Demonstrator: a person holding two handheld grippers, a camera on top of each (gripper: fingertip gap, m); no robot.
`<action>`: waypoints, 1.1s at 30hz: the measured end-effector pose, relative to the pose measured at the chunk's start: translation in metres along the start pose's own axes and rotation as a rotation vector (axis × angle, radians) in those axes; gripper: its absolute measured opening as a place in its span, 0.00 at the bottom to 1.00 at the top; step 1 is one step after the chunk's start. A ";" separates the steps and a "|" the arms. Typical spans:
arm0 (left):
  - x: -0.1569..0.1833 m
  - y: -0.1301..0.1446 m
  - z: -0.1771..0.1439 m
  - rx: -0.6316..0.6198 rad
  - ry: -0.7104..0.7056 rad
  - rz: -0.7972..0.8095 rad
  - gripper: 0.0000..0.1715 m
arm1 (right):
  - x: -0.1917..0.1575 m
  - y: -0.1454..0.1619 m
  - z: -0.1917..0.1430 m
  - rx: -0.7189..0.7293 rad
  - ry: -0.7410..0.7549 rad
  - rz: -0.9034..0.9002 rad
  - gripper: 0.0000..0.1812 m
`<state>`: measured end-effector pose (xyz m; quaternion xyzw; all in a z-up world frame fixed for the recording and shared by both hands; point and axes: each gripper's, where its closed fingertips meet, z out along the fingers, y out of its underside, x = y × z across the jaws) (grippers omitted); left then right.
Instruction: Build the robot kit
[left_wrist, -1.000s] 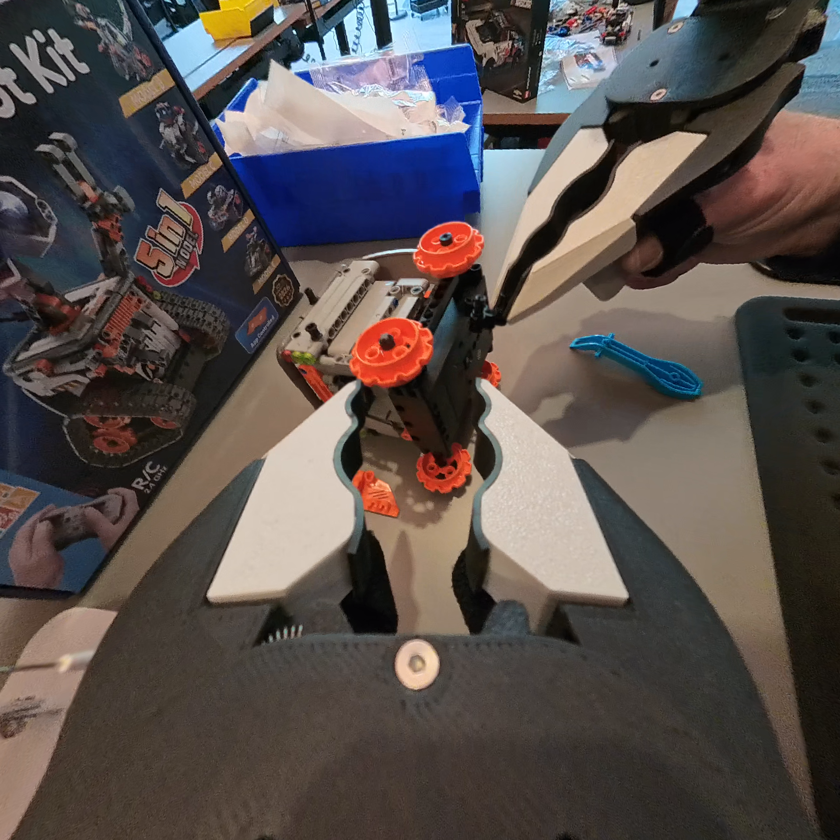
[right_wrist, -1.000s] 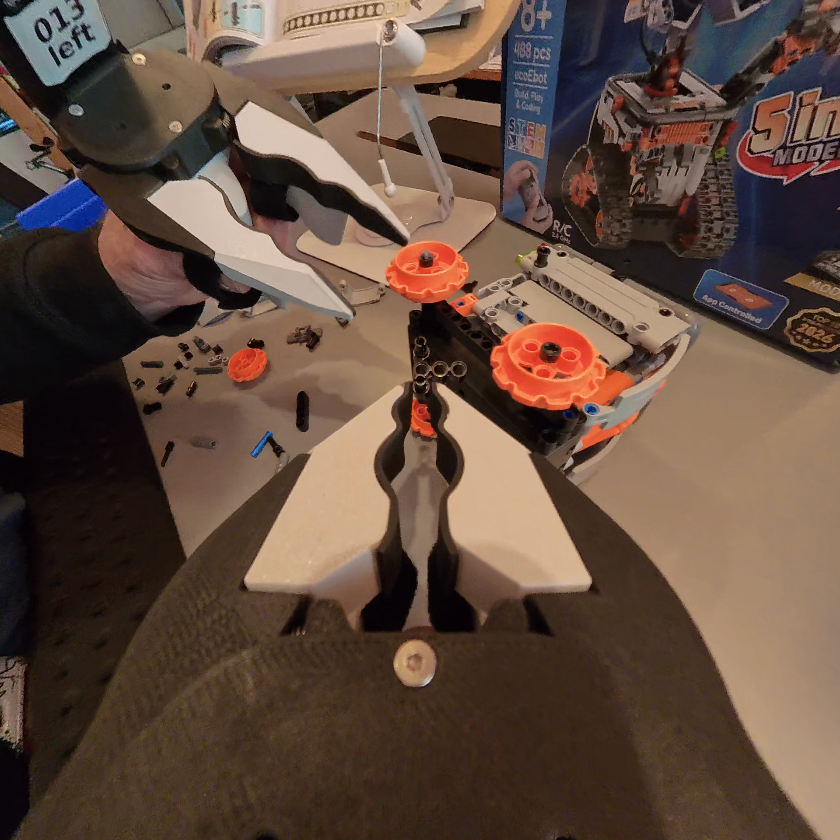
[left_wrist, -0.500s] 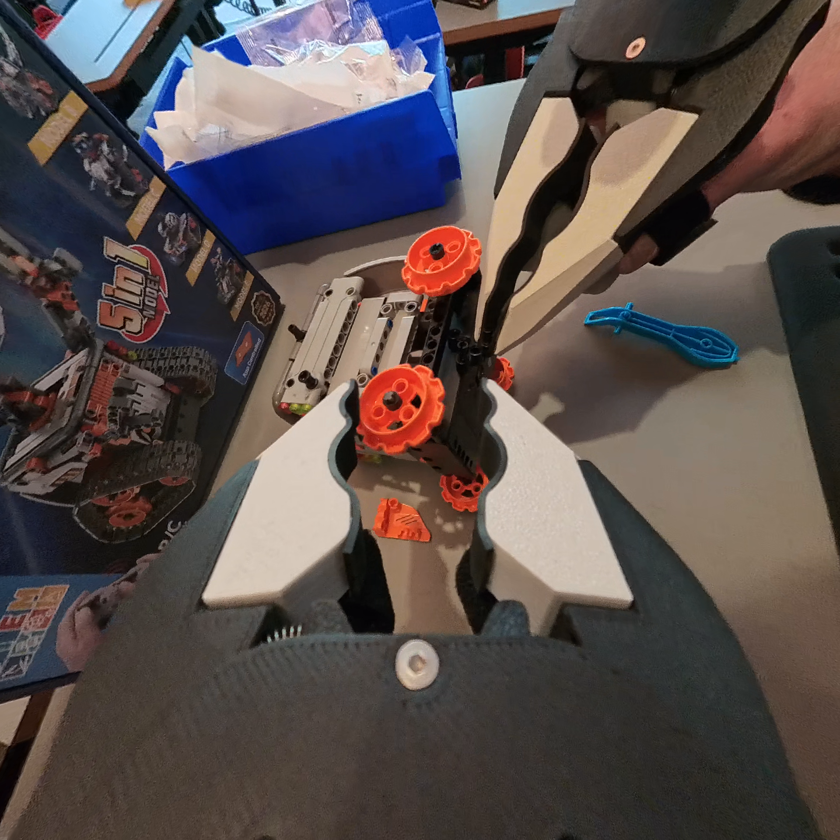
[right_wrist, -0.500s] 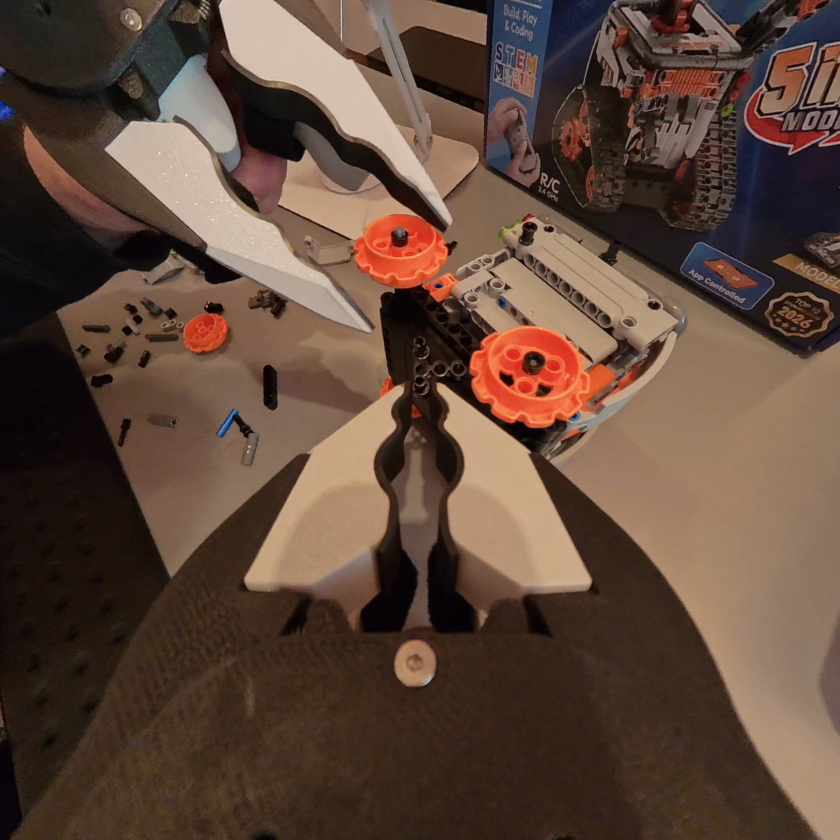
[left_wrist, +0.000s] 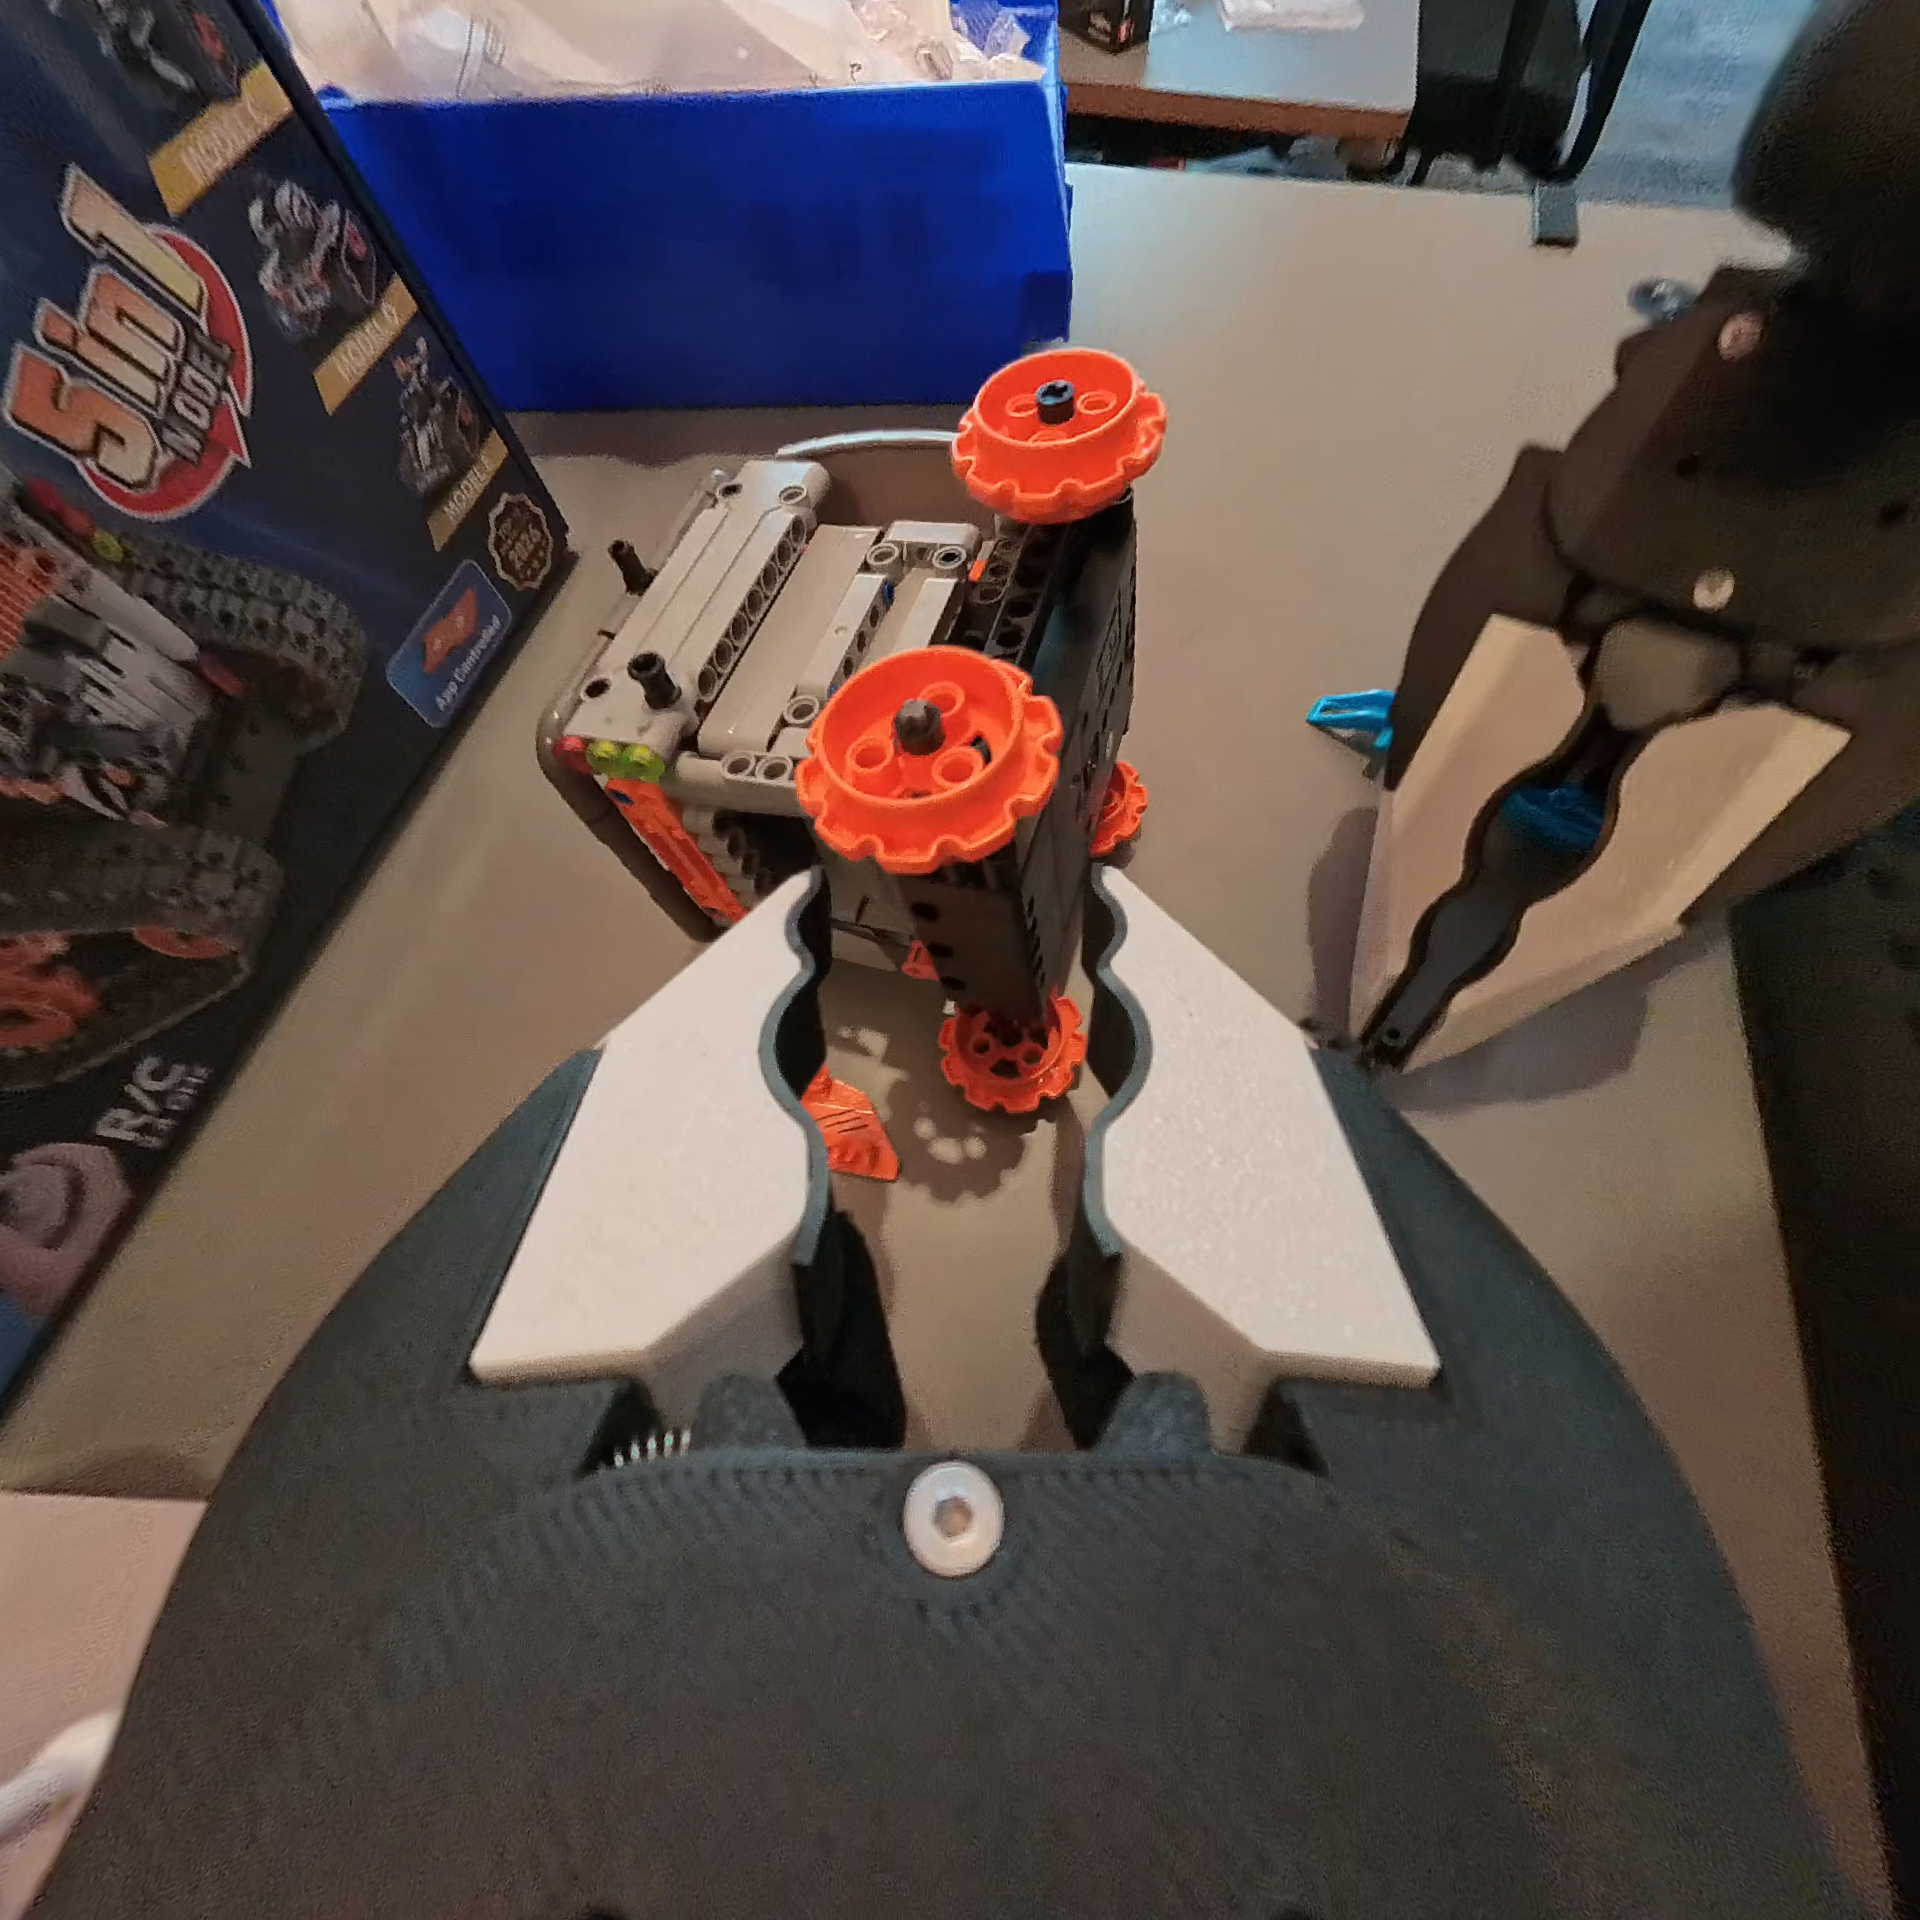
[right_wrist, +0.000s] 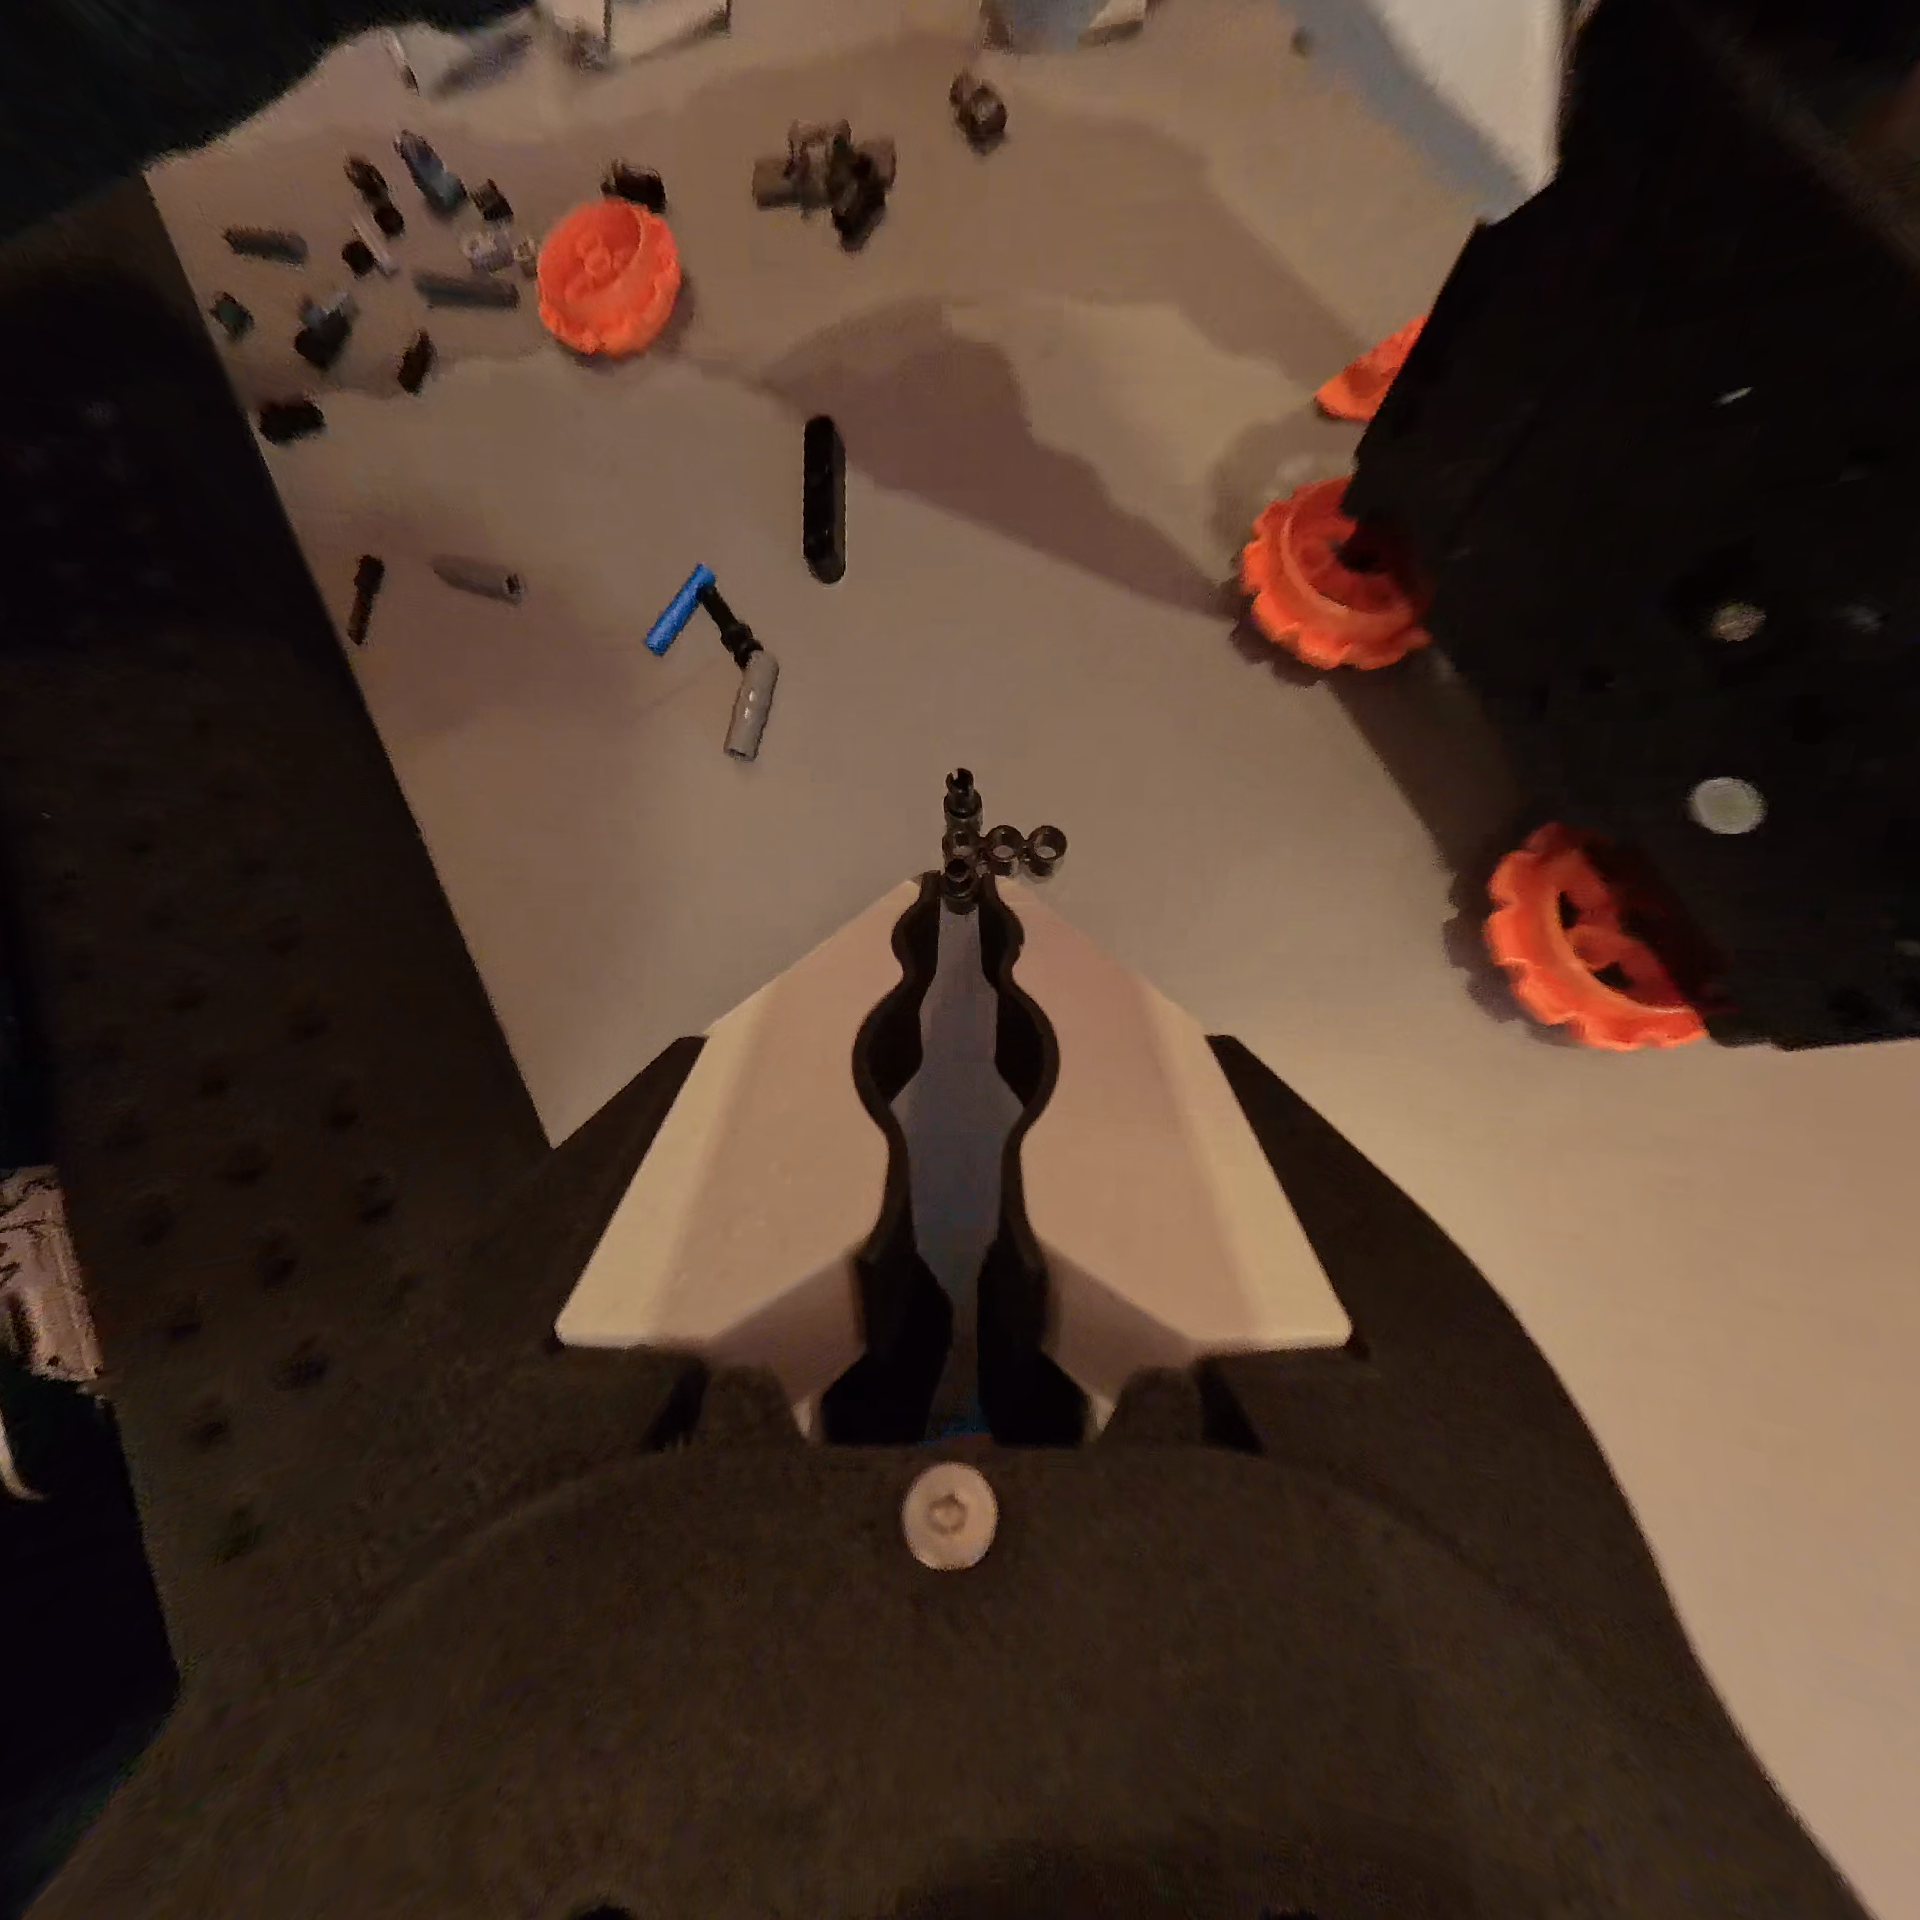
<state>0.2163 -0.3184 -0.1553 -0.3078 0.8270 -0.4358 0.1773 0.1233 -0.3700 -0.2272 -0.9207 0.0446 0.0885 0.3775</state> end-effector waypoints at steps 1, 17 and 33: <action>0.001 0.001 0.002 0.008 0.012 -0.030 0.28 | -0.001 0.004 0.003 -0.020 0.009 -0.011 0.03; 0.002 -0.012 0.002 0.227 0.026 -0.174 0.14 | 0.050 -0.107 -0.079 0.171 0.233 -0.189 0.18; -0.001 -0.021 0.000 0.306 0.014 -0.132 0.23 | 0.070 -0.135 -0.046 0.024 0.068 -0.181 0.02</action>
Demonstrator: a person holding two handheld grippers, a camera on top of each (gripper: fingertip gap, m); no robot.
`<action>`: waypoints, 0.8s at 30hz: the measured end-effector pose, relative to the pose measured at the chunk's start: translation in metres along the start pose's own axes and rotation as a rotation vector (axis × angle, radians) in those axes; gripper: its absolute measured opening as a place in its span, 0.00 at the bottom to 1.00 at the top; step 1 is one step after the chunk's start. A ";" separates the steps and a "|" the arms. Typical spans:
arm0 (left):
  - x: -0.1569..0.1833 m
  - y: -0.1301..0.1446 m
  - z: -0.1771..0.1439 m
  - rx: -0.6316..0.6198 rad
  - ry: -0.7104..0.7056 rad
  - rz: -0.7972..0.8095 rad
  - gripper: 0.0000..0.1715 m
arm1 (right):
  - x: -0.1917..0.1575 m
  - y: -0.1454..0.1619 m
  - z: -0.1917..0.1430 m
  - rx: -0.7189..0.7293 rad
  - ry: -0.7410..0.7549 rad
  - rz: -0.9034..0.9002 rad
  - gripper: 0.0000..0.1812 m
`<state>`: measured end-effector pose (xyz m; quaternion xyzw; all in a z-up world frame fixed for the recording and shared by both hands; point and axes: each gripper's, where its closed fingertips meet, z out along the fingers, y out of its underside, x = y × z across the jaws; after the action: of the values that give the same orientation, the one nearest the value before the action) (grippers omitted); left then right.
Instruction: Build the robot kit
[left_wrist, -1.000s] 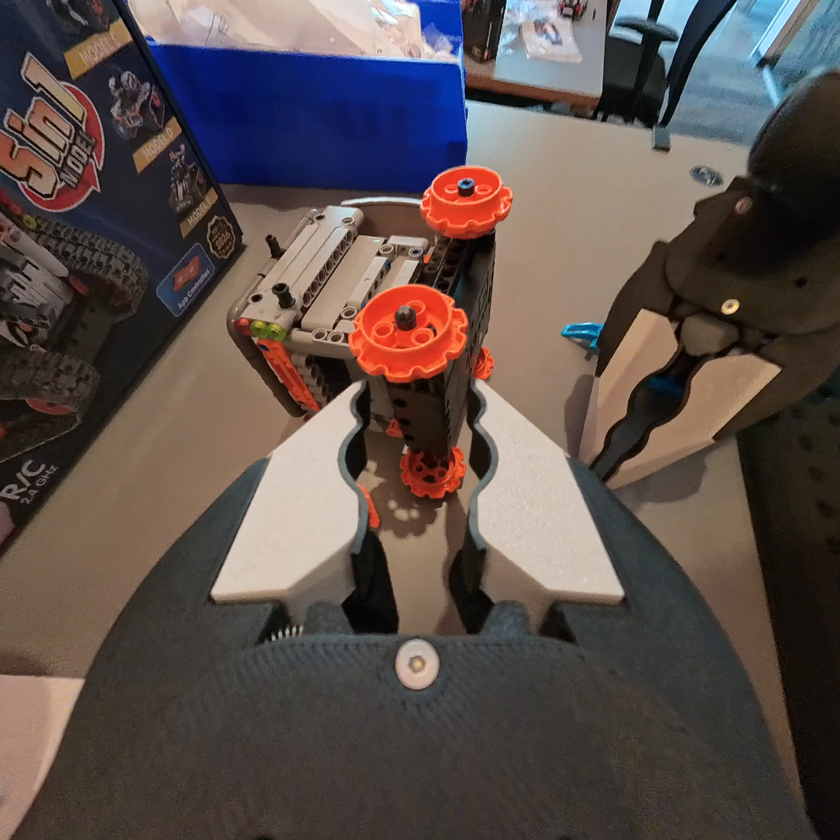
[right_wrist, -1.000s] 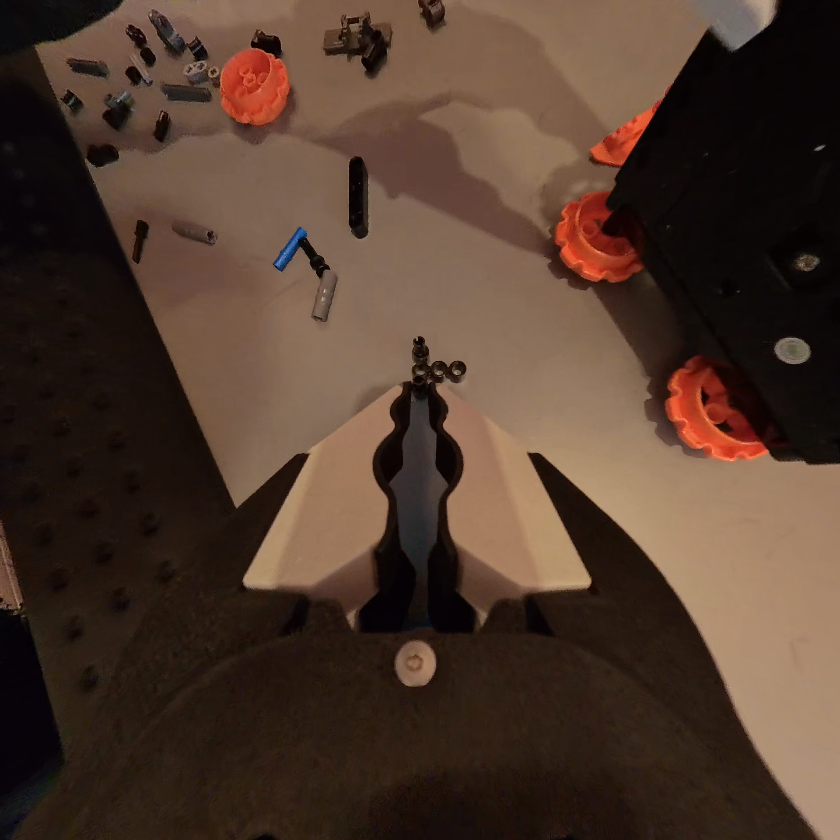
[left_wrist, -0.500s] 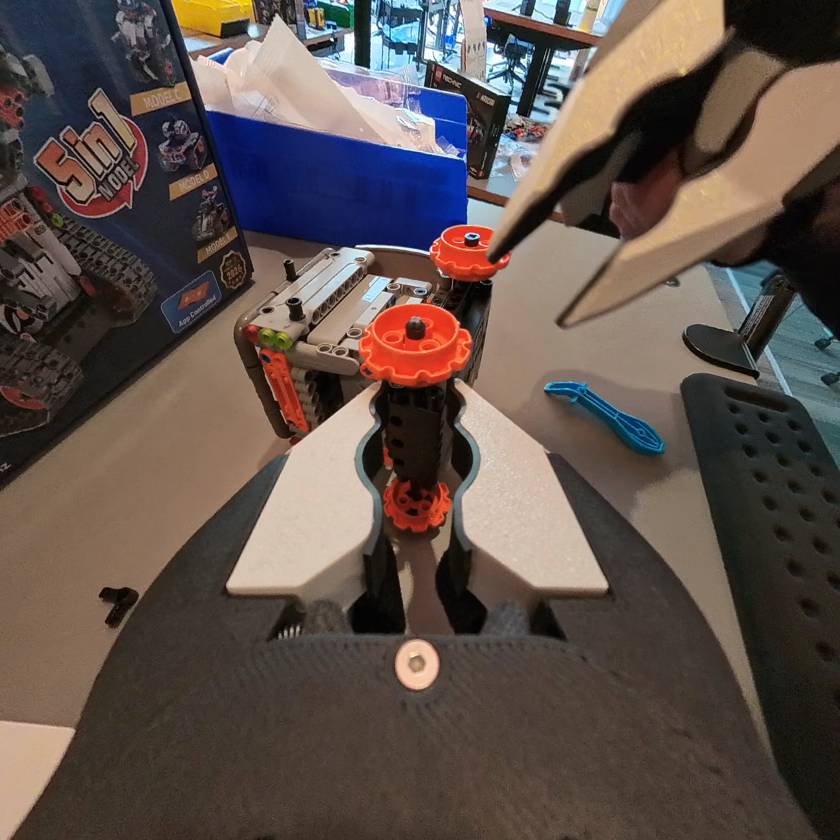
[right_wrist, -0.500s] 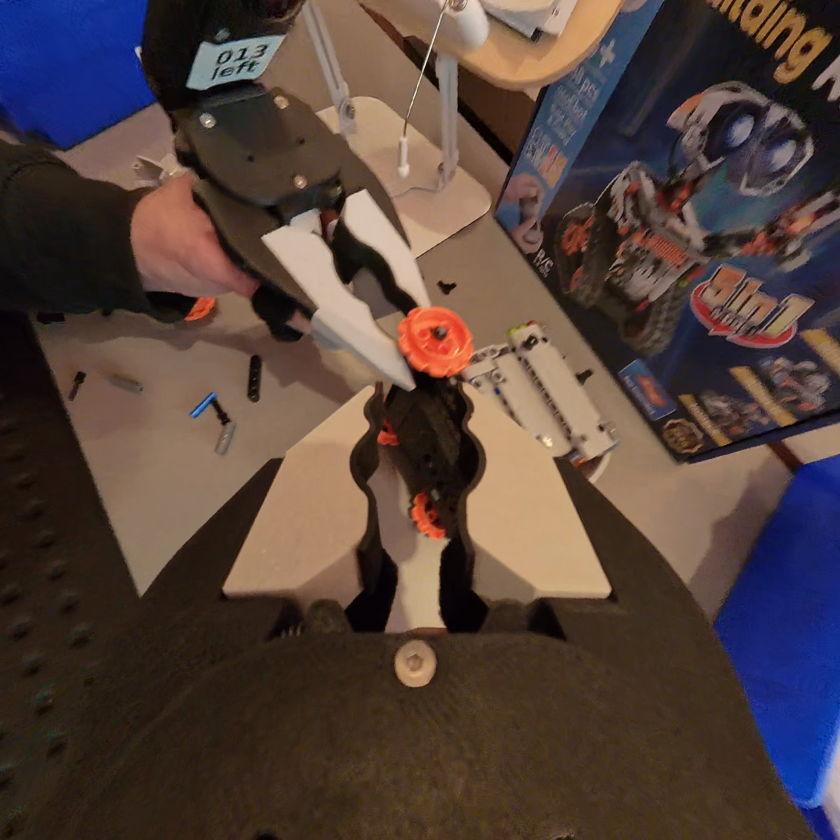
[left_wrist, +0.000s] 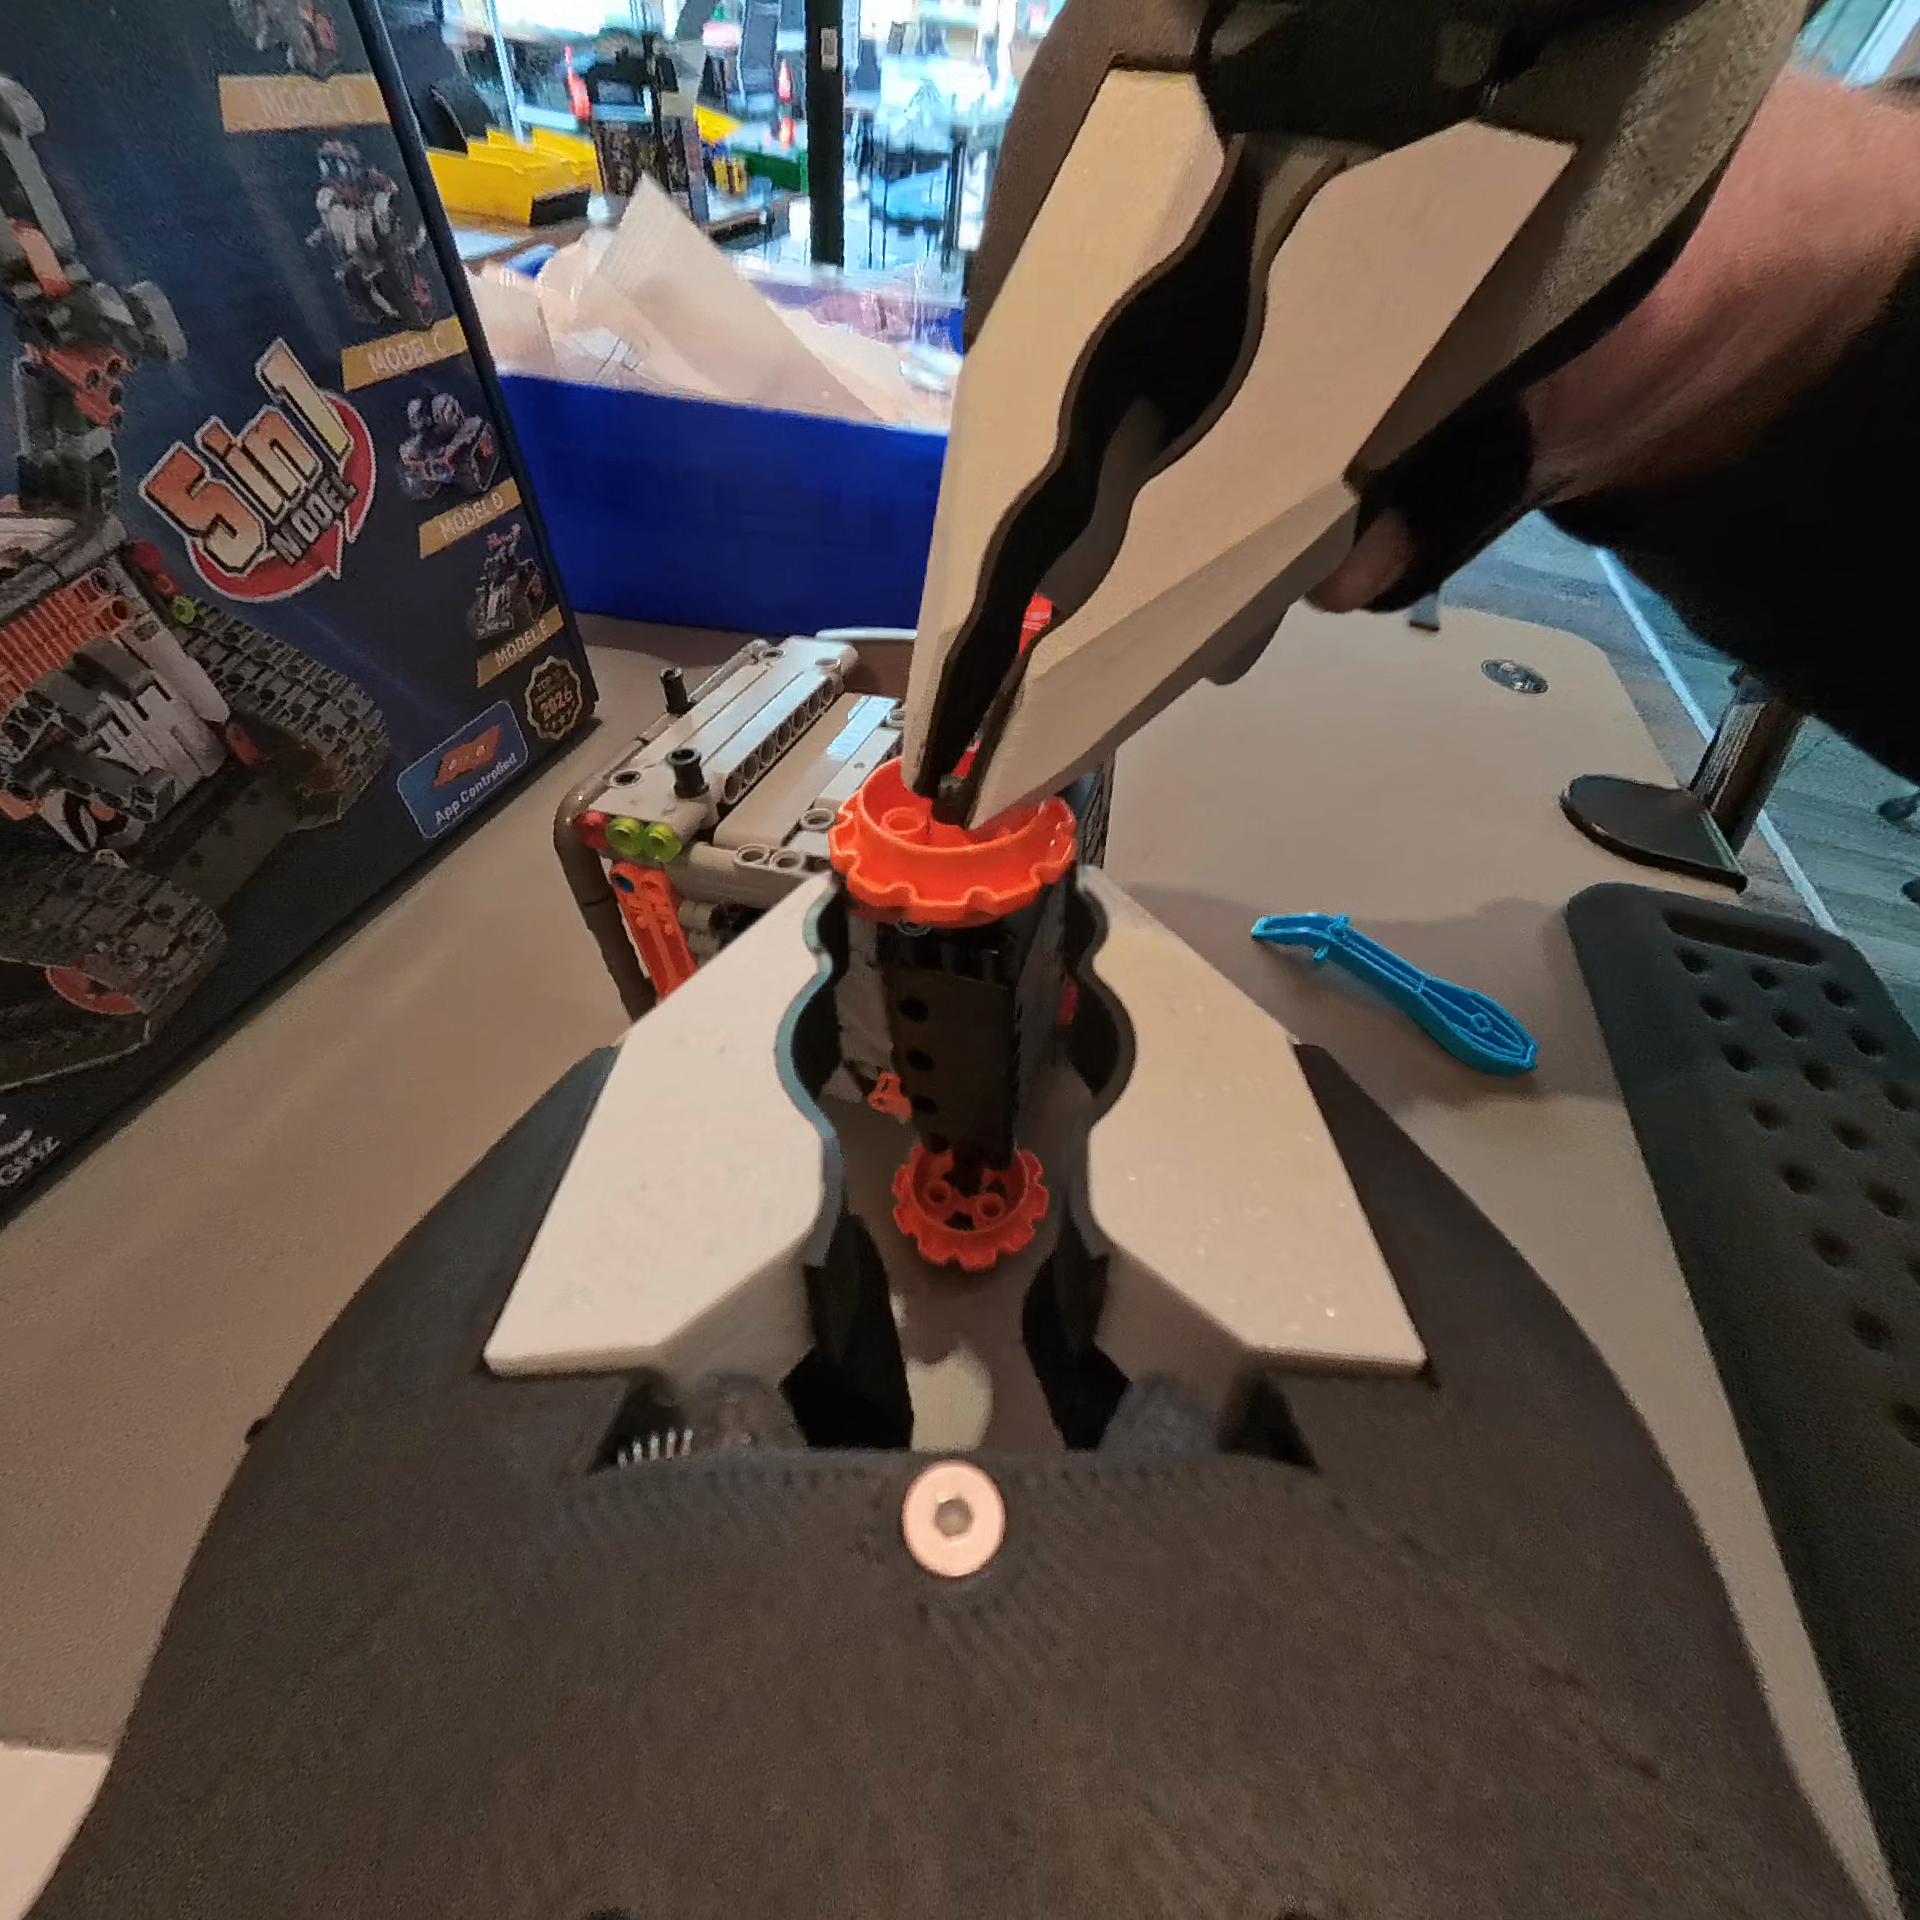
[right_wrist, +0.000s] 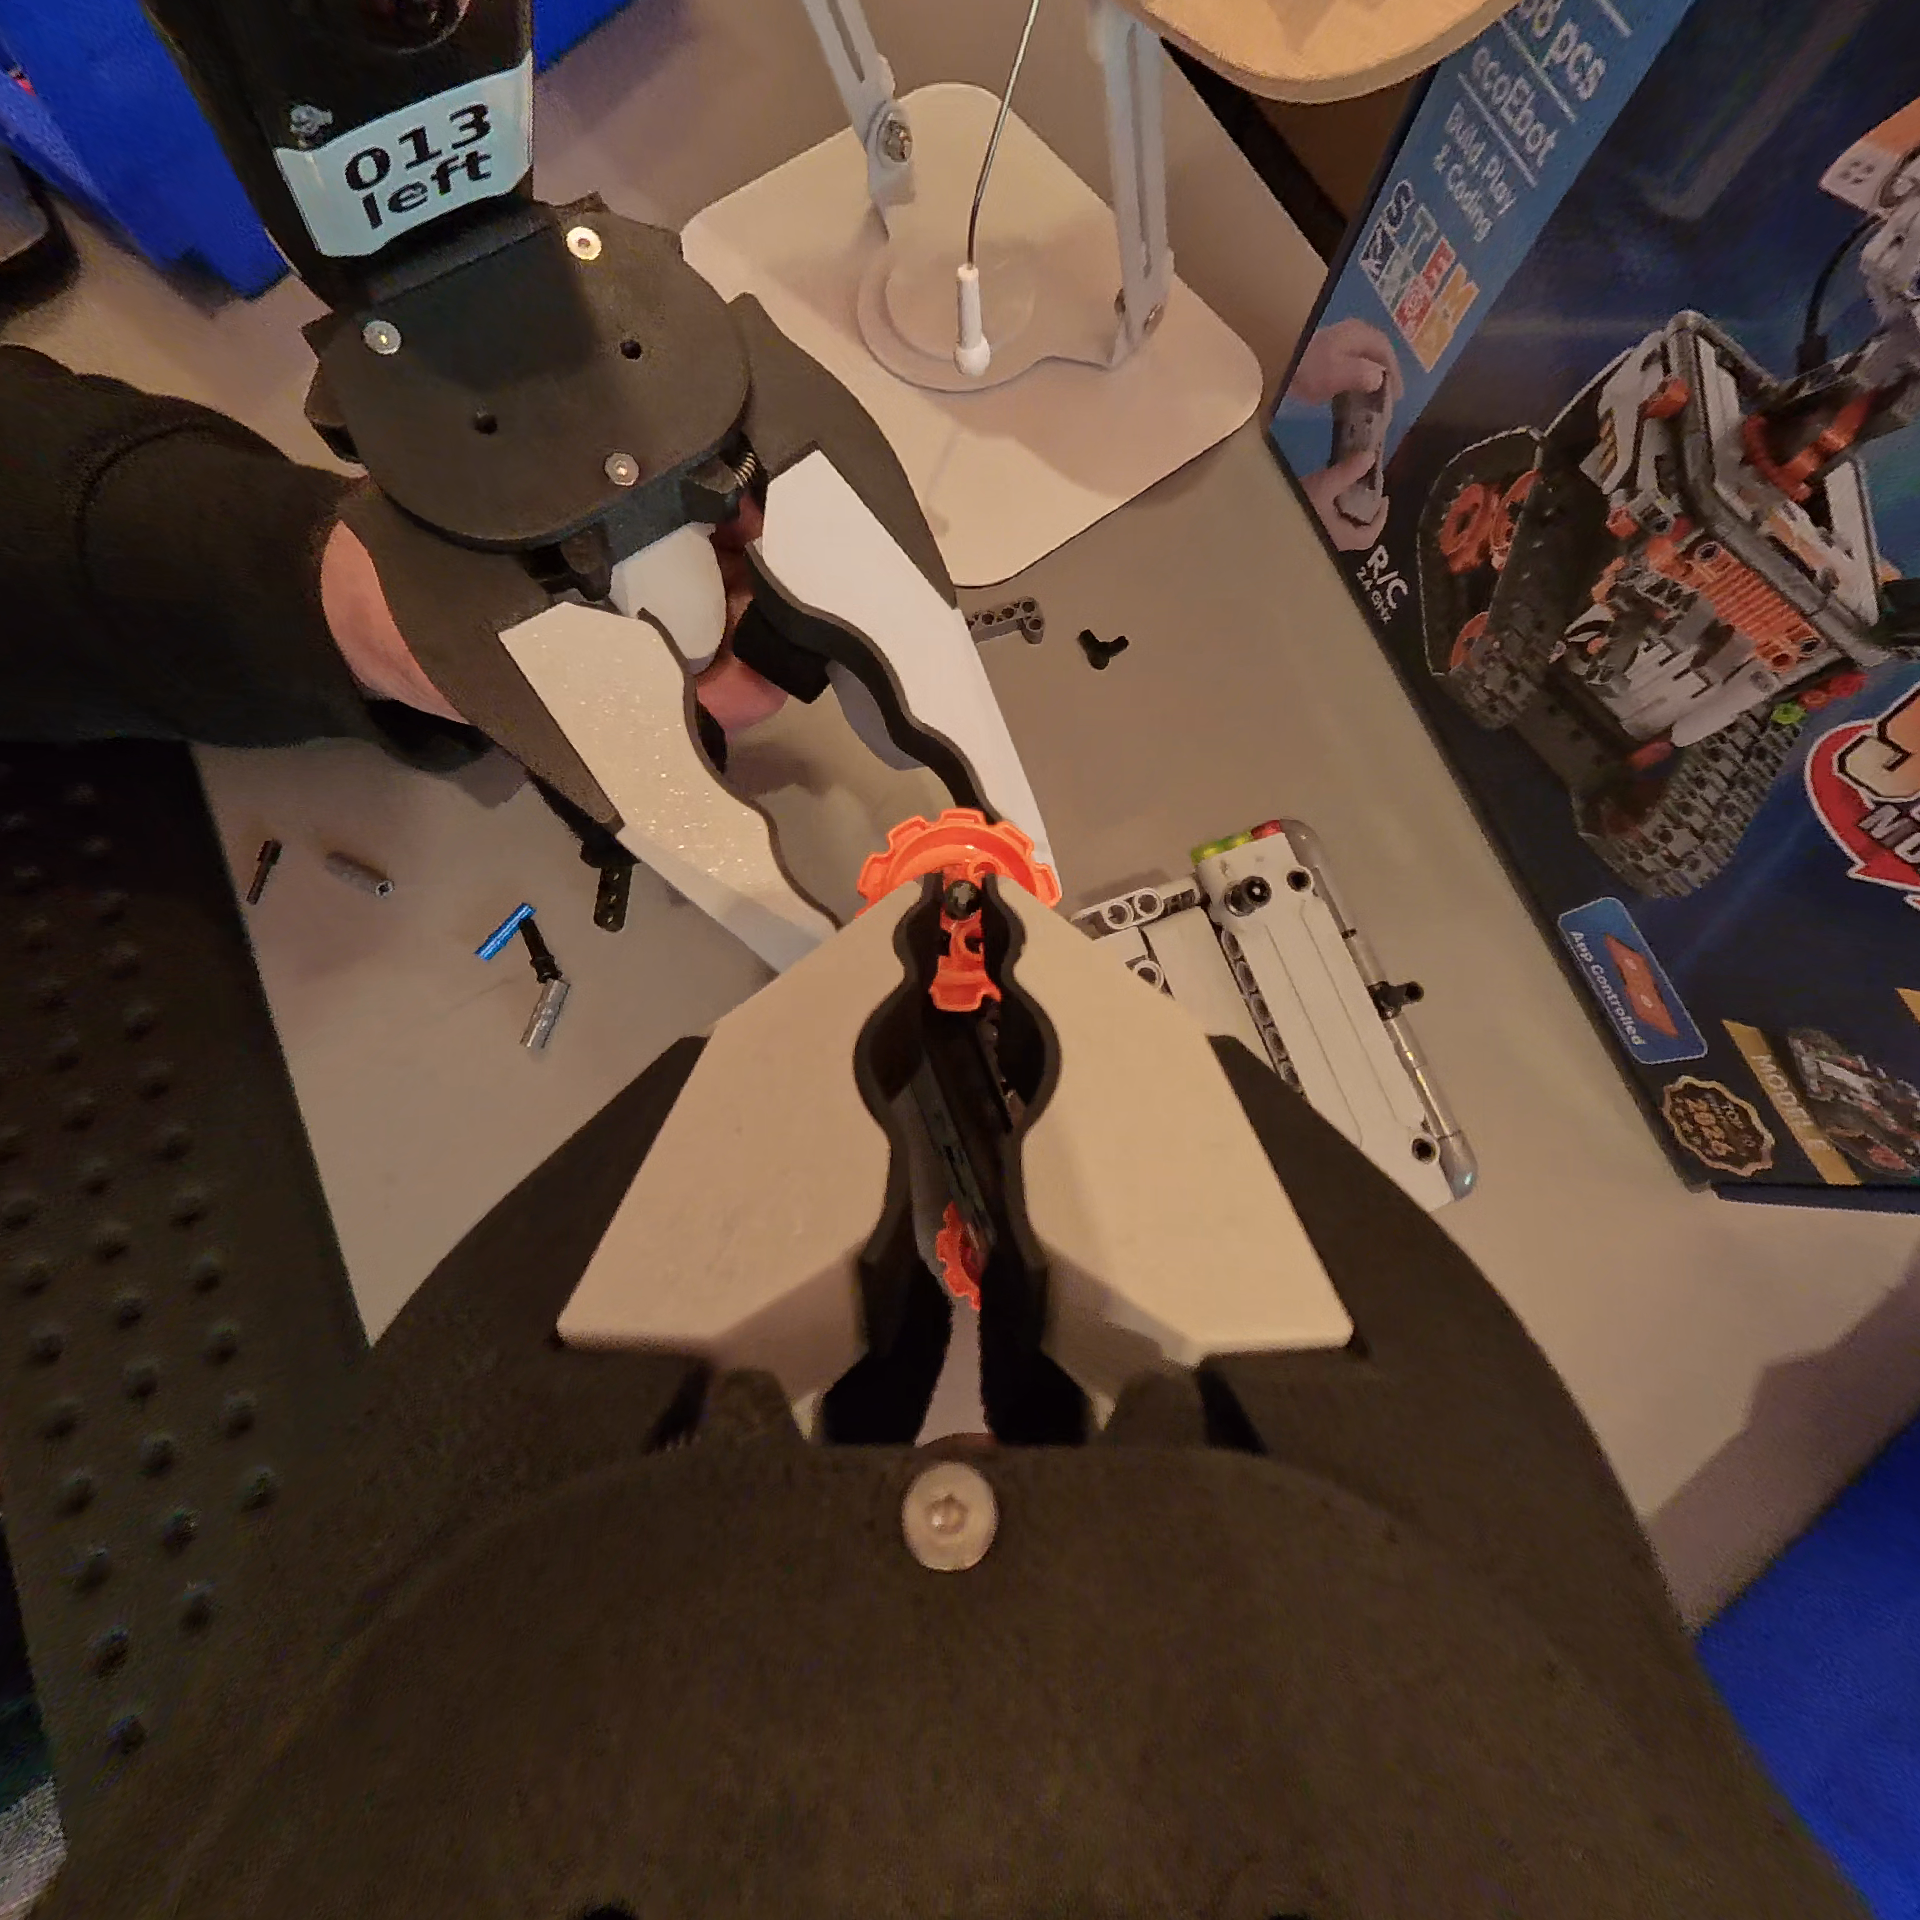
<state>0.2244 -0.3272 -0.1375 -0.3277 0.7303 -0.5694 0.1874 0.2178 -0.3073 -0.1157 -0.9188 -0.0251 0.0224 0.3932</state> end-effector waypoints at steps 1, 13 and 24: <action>0.001 -0.001 0.000 0.005 0.010 0.002 0.26 | 0.000 0.000 0.000 -0.004 -0.005 -0.006 0.02; 0.012 -0.010 -0.006 0.062 0.059 -0.061 0.35 | -0.009 0.001 -0.004 0.039 -0.096 -0.019 0.02; 0.019 -0.011 -0.004 0.118 0.064 -0.037 0.26 | -0.020 0.000 -0.006 0.079 -0.044 -0.065 0.01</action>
<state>0.2112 -0.3395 -0.1246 -0.3113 0.6948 -0.6249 0.1724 0.1984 -0.3133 -0.1113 -0.9005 -0.0627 0.0307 0.4291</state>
